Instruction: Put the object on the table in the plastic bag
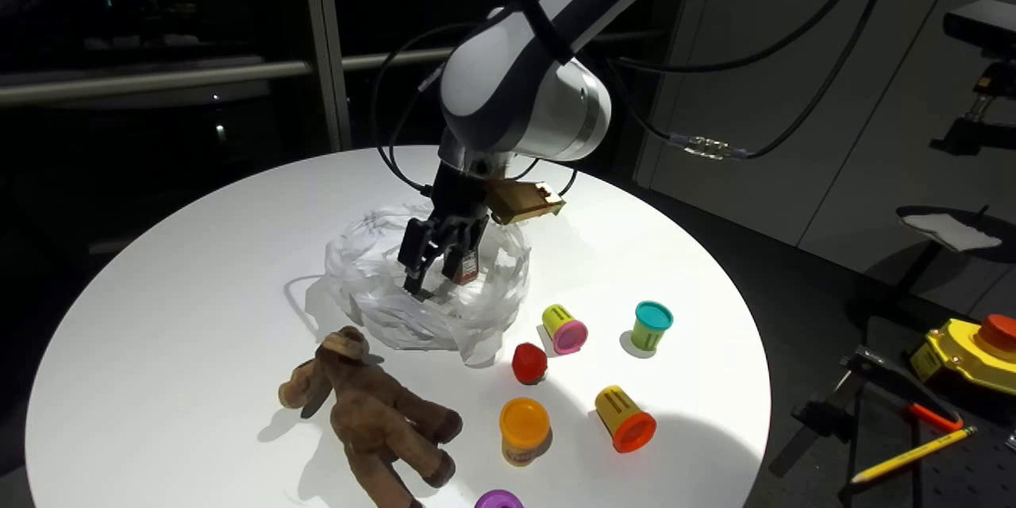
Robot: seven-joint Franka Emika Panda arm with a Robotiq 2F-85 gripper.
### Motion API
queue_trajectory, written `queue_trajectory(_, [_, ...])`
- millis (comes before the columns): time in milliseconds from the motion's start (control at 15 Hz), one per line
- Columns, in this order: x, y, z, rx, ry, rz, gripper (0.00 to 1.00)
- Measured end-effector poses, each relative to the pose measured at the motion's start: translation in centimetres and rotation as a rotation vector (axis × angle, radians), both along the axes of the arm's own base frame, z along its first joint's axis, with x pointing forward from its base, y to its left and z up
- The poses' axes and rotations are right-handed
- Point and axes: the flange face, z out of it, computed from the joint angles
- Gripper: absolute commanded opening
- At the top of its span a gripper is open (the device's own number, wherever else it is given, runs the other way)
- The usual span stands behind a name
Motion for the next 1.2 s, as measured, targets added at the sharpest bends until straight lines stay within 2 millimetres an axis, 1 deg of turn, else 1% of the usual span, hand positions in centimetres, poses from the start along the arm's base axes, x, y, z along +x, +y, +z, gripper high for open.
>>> queue_trajectory(200, [0.6,0.0,2.2,0.000,-0.025,-0.008,1.00])
queue_trajectory(333, [0.4,-0.4,4.2,-0.005,0.006,-0.032,1.00])
queue_trajectory(533, [-1.0,-1.9,7.2,-0.019,0.097,-0.091,1.00])
queue_trajectory(667, [-2.6,-3.2,8.5,-0.021,0.157,-0.138,1.00])
queue_trajectory(800, [-4.3,-4.7,9.1,-0.020,0.215,-0.177,1.00])
queue_trajectory(933, [-6.0,-6.1,9.2,-0.019,0.262,-0.216,1.00])
queue_trajectory(1067, [-7.3,-7.0,8.8,-0.018,0.297,-0.254,1.00])
queue_trajectory(1200, [-8.3,-7.6,7.8,-0.017,0.325,-0.282,1.00])
